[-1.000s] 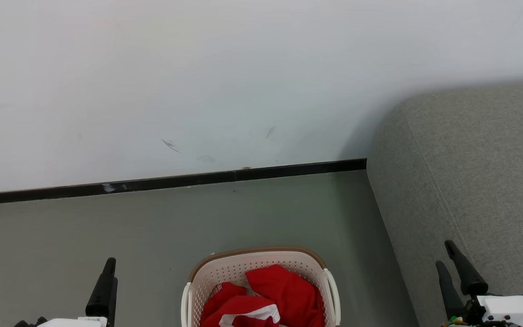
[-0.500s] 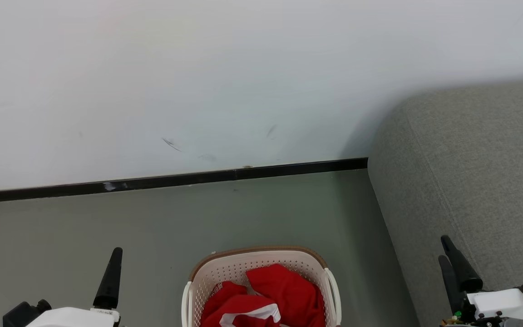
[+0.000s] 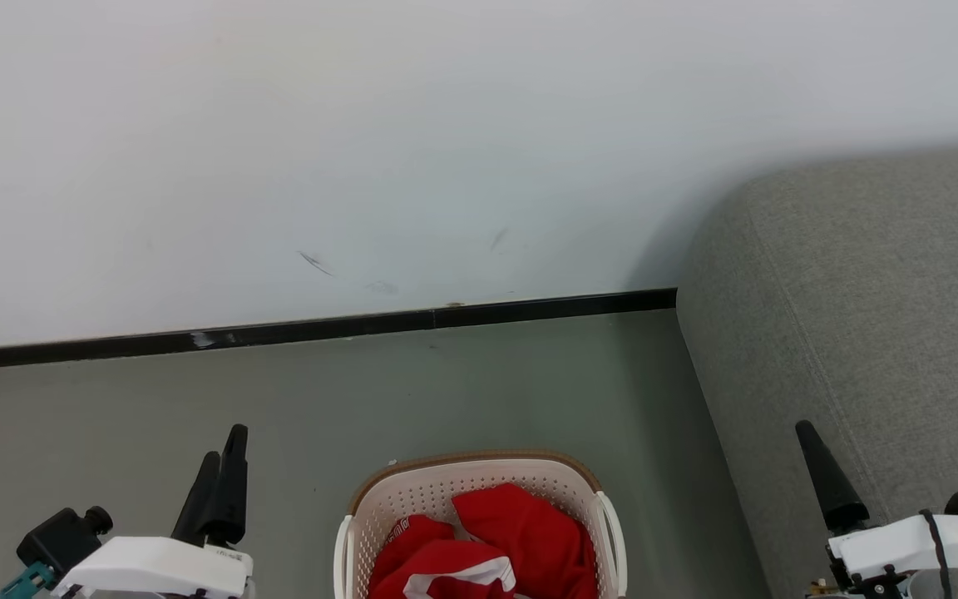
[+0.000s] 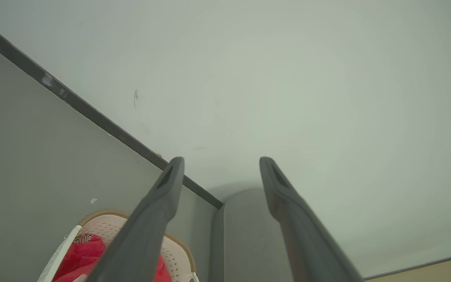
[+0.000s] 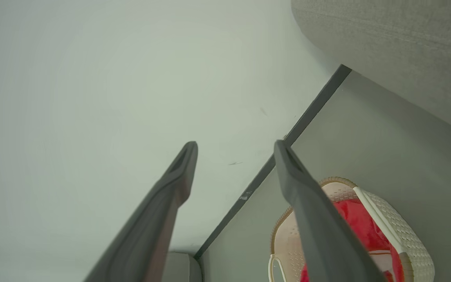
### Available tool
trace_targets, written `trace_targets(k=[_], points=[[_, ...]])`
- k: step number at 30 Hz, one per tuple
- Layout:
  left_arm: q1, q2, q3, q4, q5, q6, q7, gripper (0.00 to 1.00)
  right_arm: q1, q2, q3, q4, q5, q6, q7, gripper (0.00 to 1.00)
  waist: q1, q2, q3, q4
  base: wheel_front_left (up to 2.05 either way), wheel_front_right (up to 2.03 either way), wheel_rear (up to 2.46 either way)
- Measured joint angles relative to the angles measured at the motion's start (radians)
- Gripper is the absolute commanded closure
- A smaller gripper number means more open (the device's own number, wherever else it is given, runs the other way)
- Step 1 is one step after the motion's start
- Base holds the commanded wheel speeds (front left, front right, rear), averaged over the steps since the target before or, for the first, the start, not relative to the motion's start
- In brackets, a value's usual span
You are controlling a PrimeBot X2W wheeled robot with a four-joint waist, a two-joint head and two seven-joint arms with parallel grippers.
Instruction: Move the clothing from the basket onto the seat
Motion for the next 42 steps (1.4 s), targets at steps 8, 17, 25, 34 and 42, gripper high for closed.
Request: trace_targets(k=[8,17,25,34,42], points=[[0.000,0.016,-0.039,-0.026,0.175,0.026,-0.029,0.00,0.000,0.001,0.016,-0.017,-0.158,0.000,-0.028,0.00,0.0004,0.0000,-0.001,0.002,0.00,0.00,0.00],[0.000,0.025,-0.075,-0.044,0.346,0.067,-0.062,0.00,0.001,0.001,0.027,-0.032,-0.328,0.000,-0.061,0.00,-0.0067,-0.0001,0.004,0.006,0.00,0.00,0.00],[0.003,0.024,-0.100,-0.048,0.461,0.101,-0.091,0.00,0.002,0.002,0.034,-0.036,-0.482,0.000,-0.082,0.00,-0.0129,0.0000,0.011,0.007,0.00,0.00,0.00],[0.006,0.024,-0.121,-0.052,0.589,0.133,-0.123,0.00,0.003,0.006,0.035,-0.050,-0.639,0.000,-0.106,0.00,-0.0153,0.0000,0.016,0.008,0.00,0.00,0.00],[0.006,0.024,-0.135,-0.052,0.698,0.165,-0.154,0.00,0.003,0.007,0.042,-0.058,-0.767,0.000,-0.134,0.00,-0.0158,0.0000,0.018,0.011,0.00,0.00,0.00]])
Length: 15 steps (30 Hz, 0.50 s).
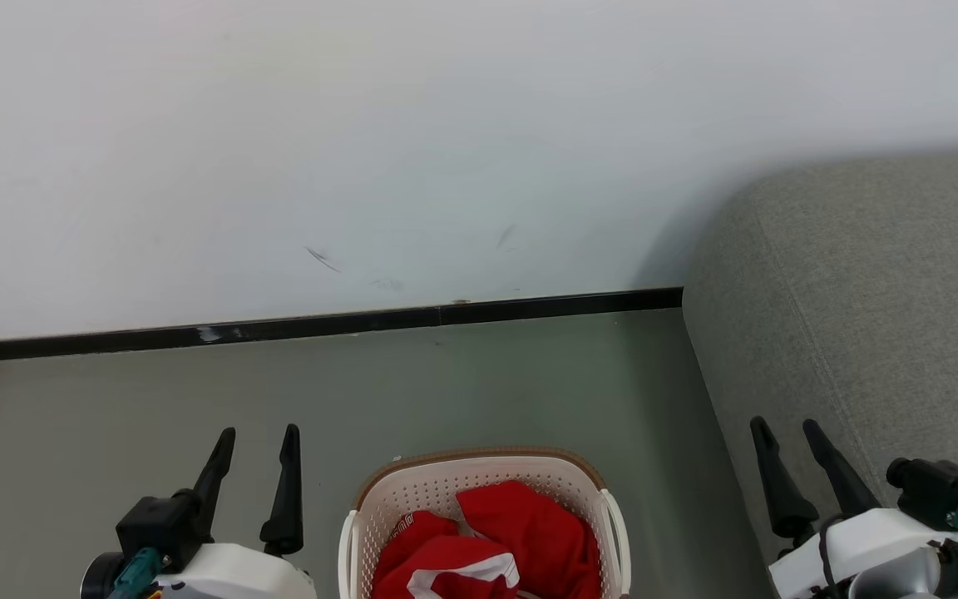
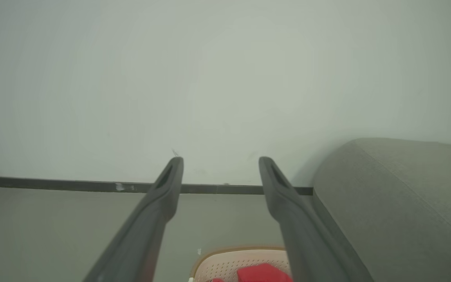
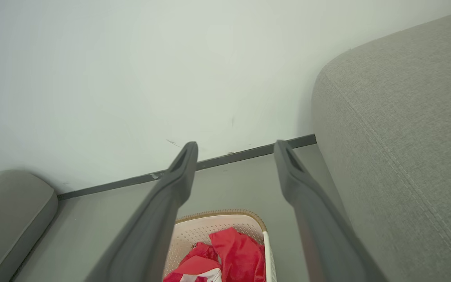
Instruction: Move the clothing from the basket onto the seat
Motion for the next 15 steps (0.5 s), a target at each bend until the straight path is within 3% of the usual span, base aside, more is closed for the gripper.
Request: trace_targets(k=[15], points=[[0.001,0.001,-0.022,0.022,0.186,0.051,-0.051,0.00,0.007,0.001,0.007,-0.011,-0.225,0.000,-0.047,0.00,-0.0002,0.0000,-0.008,0.004,0.00,0.00,0.00]])
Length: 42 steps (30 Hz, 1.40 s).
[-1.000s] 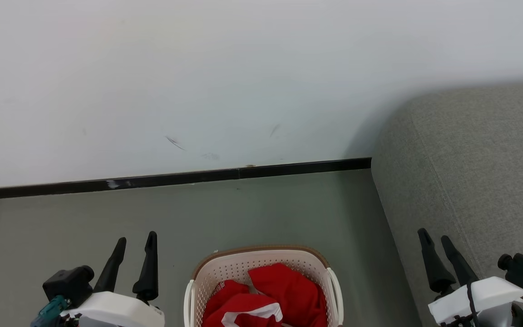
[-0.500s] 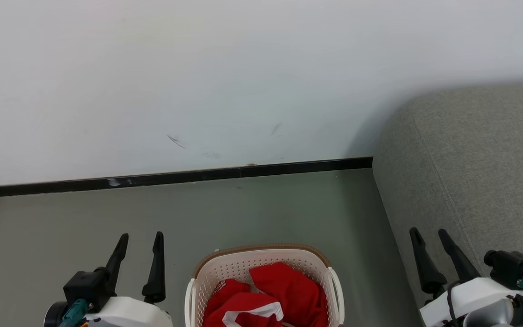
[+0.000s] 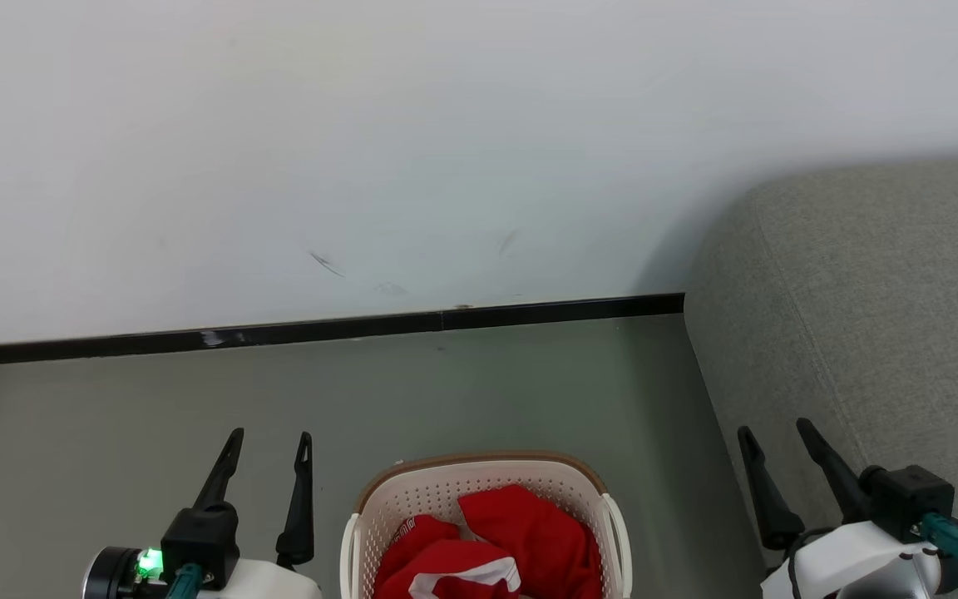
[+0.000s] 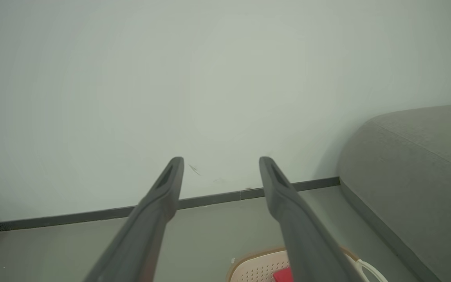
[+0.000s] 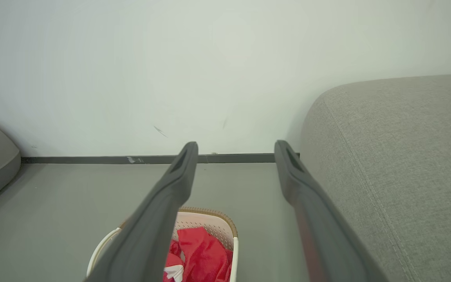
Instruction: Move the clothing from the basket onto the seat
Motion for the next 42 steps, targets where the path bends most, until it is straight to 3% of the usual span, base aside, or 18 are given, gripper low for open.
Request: trace_targets(k=[7,42], points=[[0.000,0.001,-0.012,0.007,0.086,0.013,-0.017,0.00,0.016,0.001,0.010,-0.001,-0.084,0.000,-0.016,0.00,0.0000,0.0000,-0.007,0.002,0.00,0.00,0.00],[-0.002,0.000,-0.004,0.022,0.084,0.006,-0.017,0.00,0.017,0.002,0.012,-0.034,-0.082,0.000,-0.022,0.00,-0.0003,0.0000,0.003,0.001,0.00,0.00,0.00]])
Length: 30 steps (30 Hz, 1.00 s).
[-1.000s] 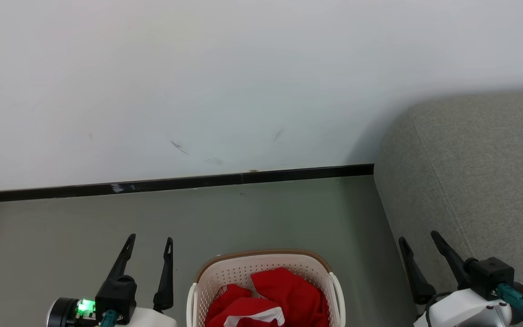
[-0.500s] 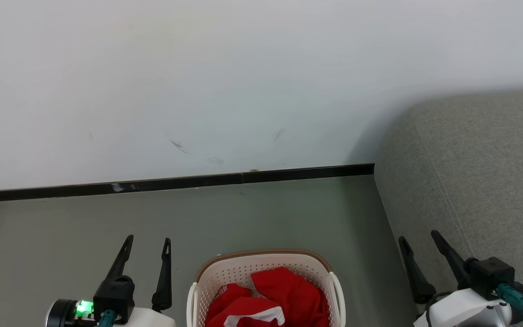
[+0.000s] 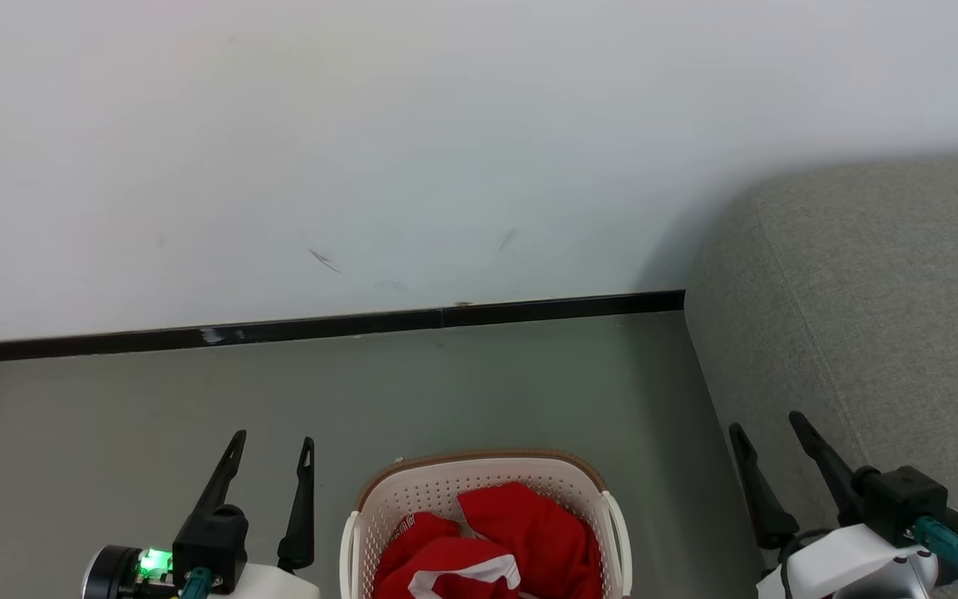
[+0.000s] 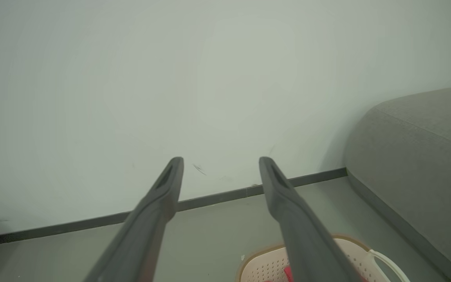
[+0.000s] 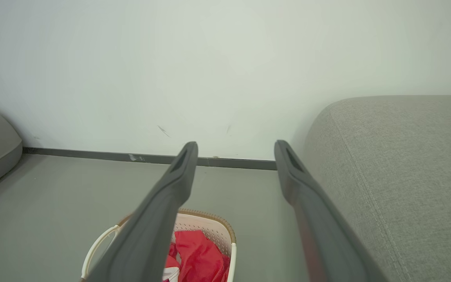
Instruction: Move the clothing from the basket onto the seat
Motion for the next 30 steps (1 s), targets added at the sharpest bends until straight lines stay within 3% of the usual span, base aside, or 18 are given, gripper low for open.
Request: trace_targets(k=[12,30], points=[[-0.059,0.027,-0.021,0.042,0.032,-0.018,0.000,0.00,0.000,0.001,-0.029,-0.052,0.008,0.000,-0.003,0.00,0.0000,0.0000,0.032,-0.014,0.00,0.00,0.00],[-0.169,0.052,-0.117,0.227,0.113,-0.085,0.000,0.00,0.000,0.001,-0.055,-0.156,0.009,0.000,-0.006,0.00,-0.0001,0.0000,0.138,-0.053,0.00,0.00,0.00]])
